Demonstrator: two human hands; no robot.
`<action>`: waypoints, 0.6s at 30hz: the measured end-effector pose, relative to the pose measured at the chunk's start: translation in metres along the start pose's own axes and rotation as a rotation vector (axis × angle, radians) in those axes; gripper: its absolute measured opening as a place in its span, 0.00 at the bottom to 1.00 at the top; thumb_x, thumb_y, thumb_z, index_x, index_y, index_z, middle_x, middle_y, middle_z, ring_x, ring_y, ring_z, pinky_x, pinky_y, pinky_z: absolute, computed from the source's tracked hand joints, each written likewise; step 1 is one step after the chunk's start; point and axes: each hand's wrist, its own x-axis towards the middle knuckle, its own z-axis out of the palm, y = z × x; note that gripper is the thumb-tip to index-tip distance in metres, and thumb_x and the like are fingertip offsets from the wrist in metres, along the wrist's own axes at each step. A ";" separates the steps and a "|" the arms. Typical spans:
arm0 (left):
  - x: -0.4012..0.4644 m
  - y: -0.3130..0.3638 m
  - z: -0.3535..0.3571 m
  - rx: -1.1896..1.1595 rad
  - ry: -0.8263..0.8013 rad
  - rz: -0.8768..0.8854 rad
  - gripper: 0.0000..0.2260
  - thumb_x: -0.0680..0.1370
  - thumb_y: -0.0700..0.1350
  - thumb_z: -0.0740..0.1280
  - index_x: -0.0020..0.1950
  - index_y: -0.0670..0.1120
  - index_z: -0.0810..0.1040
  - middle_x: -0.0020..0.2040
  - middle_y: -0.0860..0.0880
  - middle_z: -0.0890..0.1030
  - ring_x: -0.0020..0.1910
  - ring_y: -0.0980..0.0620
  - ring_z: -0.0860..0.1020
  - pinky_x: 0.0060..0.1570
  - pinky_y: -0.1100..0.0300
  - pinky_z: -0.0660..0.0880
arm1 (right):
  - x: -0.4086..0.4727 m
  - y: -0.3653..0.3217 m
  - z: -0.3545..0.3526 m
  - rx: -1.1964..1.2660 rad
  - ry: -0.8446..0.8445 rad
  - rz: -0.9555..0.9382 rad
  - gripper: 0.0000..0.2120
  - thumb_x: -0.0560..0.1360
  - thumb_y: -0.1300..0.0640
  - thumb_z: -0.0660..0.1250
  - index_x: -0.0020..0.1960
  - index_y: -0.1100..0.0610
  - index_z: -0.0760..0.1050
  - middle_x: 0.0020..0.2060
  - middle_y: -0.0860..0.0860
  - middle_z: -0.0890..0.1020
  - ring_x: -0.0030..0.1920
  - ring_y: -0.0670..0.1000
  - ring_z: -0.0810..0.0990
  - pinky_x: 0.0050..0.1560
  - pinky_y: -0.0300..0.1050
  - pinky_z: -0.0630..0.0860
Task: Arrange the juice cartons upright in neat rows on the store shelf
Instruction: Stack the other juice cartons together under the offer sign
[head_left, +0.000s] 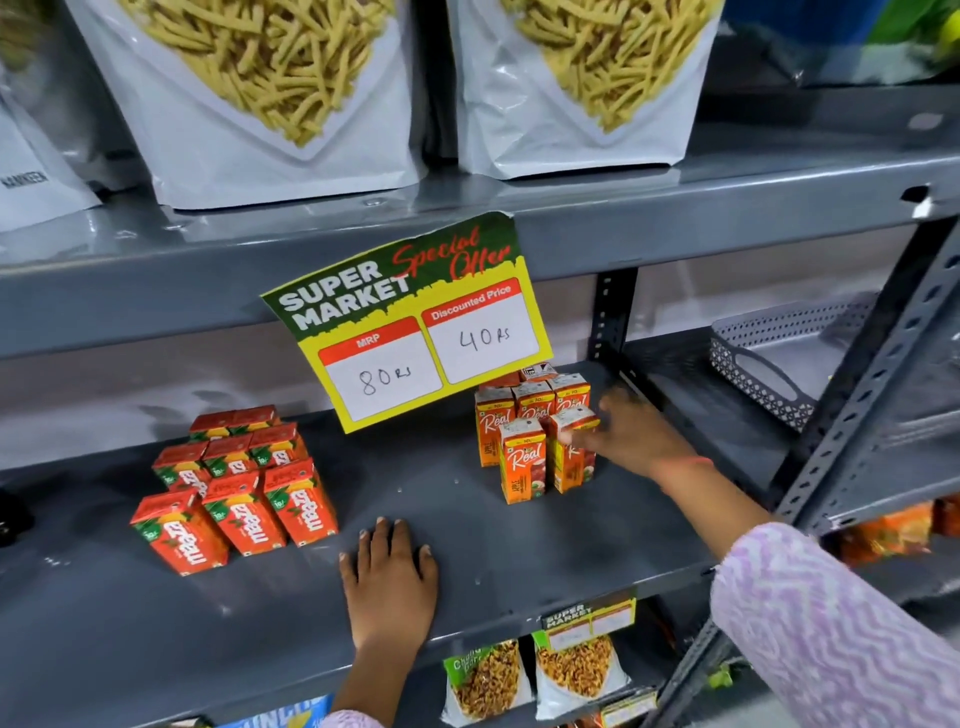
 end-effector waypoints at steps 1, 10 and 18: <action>0.002 0.004 0.000 -0.025 -0.004 0.027 0.23 0.80 0.52 0.53 0.74 0.46 0.59 0.76 0.47 0.61 0.76 0.48 0.56 0.75 0.48 0.49 | -0.004 0.010 0.002 0.156 -0.044 0.047 0.34 0.66 0.42 0.72 0.66 0.56 0.68 0.66 0.53 0.73 0.66 0.54 0.72 0.59 0.47 0.69; 0.013 0.108 0.014 -0.581 -0.087 0.008 0.30 0.77 0.51 0.64 0.75 0.45 0.57 0.67 0.41 0.74 0.65 0.39 0.72 0.63 0.48 0.71 | -0.009 0.047 0.064 0.543 -0.036 0.055 0.16 0.71 0.60 0.71 0.57 0.59 0.76 0.56 0.55 0.81 0.59 0.56 0.78 0.59 0.48 0.72; 0.019 0.125 0.026 -0.536 0.030 0.007 0.19 0.79 0.47 0.61 0.69 0.48 0.67 0.58 0.41 0.80 0.57 0.38 0.77 0.56 0.45 0.76 | -0.006 0.044 0.087 0.432 0.165 0.006 0.05 0.71 0.54 0.70 0.39 0.50 0.74 0.41 0.53 0.85 0.40 0.48 0.79 0.33 0.33 0.66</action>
